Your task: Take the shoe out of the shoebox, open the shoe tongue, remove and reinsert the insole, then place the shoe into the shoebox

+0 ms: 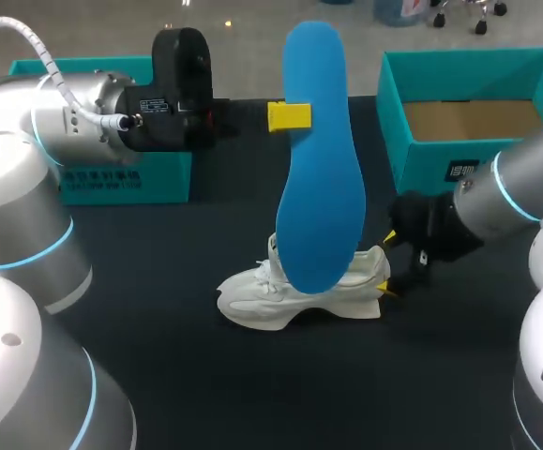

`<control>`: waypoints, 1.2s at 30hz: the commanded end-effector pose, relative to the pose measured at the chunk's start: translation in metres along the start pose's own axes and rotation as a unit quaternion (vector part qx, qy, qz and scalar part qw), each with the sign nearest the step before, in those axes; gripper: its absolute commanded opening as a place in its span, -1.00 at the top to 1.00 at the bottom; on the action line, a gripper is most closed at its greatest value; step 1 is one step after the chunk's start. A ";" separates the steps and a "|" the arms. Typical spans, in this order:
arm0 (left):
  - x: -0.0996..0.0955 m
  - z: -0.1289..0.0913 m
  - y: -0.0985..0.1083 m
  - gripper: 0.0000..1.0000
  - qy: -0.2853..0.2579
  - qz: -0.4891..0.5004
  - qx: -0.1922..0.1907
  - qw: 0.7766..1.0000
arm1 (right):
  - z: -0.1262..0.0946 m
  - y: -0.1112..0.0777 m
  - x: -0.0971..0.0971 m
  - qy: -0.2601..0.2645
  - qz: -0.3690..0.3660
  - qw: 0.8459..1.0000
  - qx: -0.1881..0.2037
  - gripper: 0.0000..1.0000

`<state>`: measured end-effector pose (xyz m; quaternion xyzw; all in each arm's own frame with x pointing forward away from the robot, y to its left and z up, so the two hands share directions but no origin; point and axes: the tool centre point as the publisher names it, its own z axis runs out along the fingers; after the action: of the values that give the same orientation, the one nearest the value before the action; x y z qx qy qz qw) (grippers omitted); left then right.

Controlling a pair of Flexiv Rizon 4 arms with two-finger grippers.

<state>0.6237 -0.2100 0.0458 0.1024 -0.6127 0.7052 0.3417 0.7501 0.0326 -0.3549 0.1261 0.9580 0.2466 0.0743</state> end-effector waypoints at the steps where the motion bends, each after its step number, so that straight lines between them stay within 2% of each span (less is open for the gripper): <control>1: 0.000 0.000 0.001 1.00 0.000 0.000 0.001 1.000 | 0.002 0.003 0.000 -0.002 0.001 0.996 0.091 -1.00; 7: 0.000 0.000 0.001 1.00 0.000 0.000 0.001 1.000 | 0.002 0.004 -0.001 -0.003 0.005 0.996 0.090 -1.00; 16: 0.000 0.000 0.001 1.00 0.000 0.000 0.001 1.000 | -0.007 0.009 -0.002 -0.041 -0.010 0.986 0.162 -1.00; 20: 0.000 0.000 0.001 1.00 0.000 0.000 0.001 1.000 | -0.009 0.013 -0.001 -0.050 -0.014 0.977 0.206 -1.00; 24: 0.000 0.000 0.001 1.00 0.000 0.000 0.001 1.000 | -0.010 0.016 -0.002 -0.045 -0.003 0.973 0.224 -1.00; 36: 0.000 0.000 0.001 1.00 0.000 0.000 0.001 1.000 | -0.013 0.024 -0.003 -0.025 0.003 0.977 0.211 -1.00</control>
<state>0.6237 -0.2100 0.0457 0.1024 -0.6126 0.7053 0.3417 0.7540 0.0444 -0.3337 0.1469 0.9850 0.0537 0.0725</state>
